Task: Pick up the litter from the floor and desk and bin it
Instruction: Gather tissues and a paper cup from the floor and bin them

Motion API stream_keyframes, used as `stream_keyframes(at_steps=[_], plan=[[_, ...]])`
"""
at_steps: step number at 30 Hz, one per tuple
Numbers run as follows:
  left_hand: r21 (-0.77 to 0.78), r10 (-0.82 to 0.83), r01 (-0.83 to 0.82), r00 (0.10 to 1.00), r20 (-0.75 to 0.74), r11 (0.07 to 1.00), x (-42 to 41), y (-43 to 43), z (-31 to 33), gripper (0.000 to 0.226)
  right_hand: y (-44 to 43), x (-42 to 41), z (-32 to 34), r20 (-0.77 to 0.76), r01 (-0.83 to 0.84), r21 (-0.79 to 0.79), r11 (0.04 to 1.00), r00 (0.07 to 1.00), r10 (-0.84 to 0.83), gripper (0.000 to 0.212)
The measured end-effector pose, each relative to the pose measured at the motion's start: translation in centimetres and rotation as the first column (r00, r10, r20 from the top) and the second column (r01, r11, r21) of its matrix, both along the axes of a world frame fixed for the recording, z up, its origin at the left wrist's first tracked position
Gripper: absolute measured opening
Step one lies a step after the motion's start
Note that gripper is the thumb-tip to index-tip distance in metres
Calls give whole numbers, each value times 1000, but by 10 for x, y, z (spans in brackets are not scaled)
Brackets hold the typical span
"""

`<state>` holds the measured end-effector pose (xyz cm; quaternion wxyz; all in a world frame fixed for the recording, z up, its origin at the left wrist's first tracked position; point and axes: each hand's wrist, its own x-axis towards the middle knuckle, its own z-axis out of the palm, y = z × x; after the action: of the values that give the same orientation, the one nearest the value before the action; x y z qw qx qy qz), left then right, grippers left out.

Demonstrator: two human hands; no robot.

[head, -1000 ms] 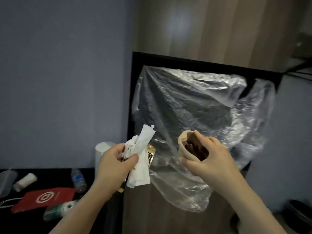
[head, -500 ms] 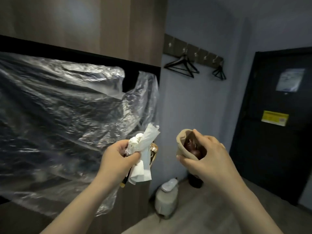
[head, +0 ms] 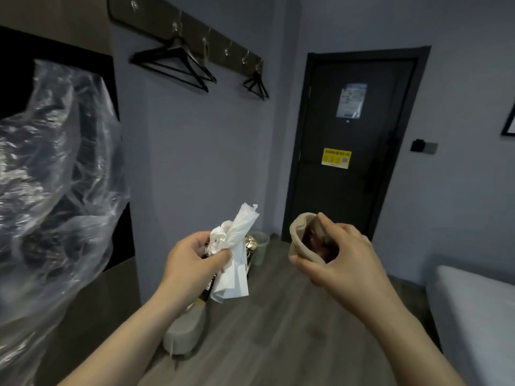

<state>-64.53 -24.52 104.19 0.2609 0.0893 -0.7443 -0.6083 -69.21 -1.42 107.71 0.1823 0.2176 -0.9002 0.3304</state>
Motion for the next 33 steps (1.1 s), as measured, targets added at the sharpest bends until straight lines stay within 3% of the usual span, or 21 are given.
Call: stream_keyframes(at_steps=[10, 23, 33], plan=[[35, -69, 68, 997, 46, 997, -182, -88, -3, 15, -85, -165, -7, 43, 84, 57, 995, 995, -87, 93], [139, -101, 87, 990, 98, 986, -374, -159, -29, 26, -146, -363, -35, 89, 72, 78, 994, 993, -79, 92], [-21, 50, -47, 979, 198, 999, -566, -169, -42, 23, -148, -574, -61, 126, 17, 55, 998, 992, -24, 83]])
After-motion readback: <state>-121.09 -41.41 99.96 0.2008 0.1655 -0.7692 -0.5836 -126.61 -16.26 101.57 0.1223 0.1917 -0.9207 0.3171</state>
